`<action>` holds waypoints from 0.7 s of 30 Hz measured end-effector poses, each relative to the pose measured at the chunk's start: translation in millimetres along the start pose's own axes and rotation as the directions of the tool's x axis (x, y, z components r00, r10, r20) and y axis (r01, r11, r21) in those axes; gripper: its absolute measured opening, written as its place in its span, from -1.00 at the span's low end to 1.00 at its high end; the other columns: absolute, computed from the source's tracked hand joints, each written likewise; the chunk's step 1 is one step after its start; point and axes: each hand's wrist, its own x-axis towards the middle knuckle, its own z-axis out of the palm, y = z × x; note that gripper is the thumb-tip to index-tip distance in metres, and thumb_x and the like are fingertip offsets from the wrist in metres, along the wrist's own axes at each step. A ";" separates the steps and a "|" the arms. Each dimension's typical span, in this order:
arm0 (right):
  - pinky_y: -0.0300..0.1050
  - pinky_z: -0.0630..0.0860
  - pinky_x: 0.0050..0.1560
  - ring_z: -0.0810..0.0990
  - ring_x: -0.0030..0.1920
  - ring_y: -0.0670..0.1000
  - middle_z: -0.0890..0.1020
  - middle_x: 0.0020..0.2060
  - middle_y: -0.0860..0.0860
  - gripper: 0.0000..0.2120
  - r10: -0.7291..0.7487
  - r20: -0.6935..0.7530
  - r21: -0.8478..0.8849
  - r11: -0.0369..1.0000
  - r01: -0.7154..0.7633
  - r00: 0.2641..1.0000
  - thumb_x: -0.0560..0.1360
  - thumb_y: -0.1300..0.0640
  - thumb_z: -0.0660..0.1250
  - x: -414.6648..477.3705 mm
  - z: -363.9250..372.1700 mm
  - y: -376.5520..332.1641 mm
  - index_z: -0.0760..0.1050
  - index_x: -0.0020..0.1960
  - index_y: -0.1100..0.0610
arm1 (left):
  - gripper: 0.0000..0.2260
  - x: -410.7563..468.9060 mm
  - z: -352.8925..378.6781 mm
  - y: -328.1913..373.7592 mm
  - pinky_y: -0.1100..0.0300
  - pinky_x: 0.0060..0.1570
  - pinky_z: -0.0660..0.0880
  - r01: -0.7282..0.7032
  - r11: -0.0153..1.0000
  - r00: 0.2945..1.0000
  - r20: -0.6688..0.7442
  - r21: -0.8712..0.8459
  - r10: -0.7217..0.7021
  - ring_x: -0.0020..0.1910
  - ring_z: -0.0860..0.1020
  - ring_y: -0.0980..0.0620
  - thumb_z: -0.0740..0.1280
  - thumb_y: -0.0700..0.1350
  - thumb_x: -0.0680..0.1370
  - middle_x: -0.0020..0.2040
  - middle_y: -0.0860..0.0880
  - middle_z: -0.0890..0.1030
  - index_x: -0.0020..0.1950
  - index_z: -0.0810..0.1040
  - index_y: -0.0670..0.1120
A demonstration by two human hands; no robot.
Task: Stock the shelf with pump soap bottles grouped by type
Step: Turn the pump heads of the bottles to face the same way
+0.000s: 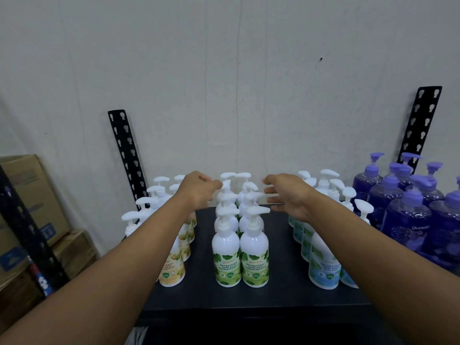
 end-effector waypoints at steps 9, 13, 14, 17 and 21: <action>0.13 0.54 0.27 0.58 0.24 0.14 0.58 0.23 0.10 -0.75 0.014 0.102 -0.044 0.999 -0.010 0.995 0.52 0.09 0.40 22.3 6.2 -2.2 0.56 0.18 0.14 | -0.67 19.0 15.7 -3.4 0.02 0.04 0.66 0.037 0.999 0.999 0.030 -0.003 -0.037 -0.04 0.64 -0.10 0.48 -0.03 0.55 0.03 -0.07 0.59 0.21 0.51 -0.14; 0.09 0.56 0.21 0.64 0.11 0.13 0.64 0.20 0.17 -0.81 0.008 0.111 -0.047 0.999 -0.003 0.994 0.52 0.22 0.40 23.3 7.9 -2.1 0.59 0.13 0.18 | -0.74 20.4 15.8 -6.4 0.16 -0.21 0.63 0.042 0.998 0.998 0.039 0.037 -0.043 -0.20 0.62 -0.05 0.47 -0.06 0.56 0.00 -0.12 0.65 0.16 0.56 -0.16; 0.08 0.57 0.20 0.64 0.06 0.12 0.65 0.18 0.17 -0.81 0.008 0.114 -0.048 0.999 -0.003 0.993 0.52 0.24 0.38 22.4 8.0 -2.3 0.58 0.13 0.19 | -0.74 20.7 15.3 -6.8 0.17 -0.24 0.61 0.038 0.998 0.999 0.037 0.040 -0.040 -0.20 0.62 -0.05 0.47 -0.06 0.56 0.00 -0.11 0.65 0.16 0.56 -0.16; 0.03 0.59 0.11 0.66 -0.03 0.10 0.67 0.07 0.13 -0.86 0.004 0.137 -0.031 1.000 0.001 0.991 0.54 0.28 0.34 19.5 7.5 -2.8 0.56 0.09 0.18 | -0.74 21.3 15.0 -7.5 0.16 -0.24 0.62 0.024 0.999 0.999 0.040 0.044 -0.026 -0.21 0.62 -0.06 0.46 -0.07 0.57 0.00 -0.12 0.65 0.17 0.55 -0.17; 0.04 0.57 0.18 0.67 -0.05 0.11 0.65 0.09 0.12 -0.87 0.002 0.140 0.001 1.000 -0.003 0.990 0.56 0.29 0.32 22.0 6.1 -0.9 0.55 0.08 0.15 | -0.77 22.1 15.0 -7.1 0.02 -0.01 0.66 0.015 0.997 0.997 0.071 0.071 -0.020 -0.19 0.62 -0.06 0.39 -0.10 0.59 -0.02 -0.11 0.64 0.19 0.54 -0.17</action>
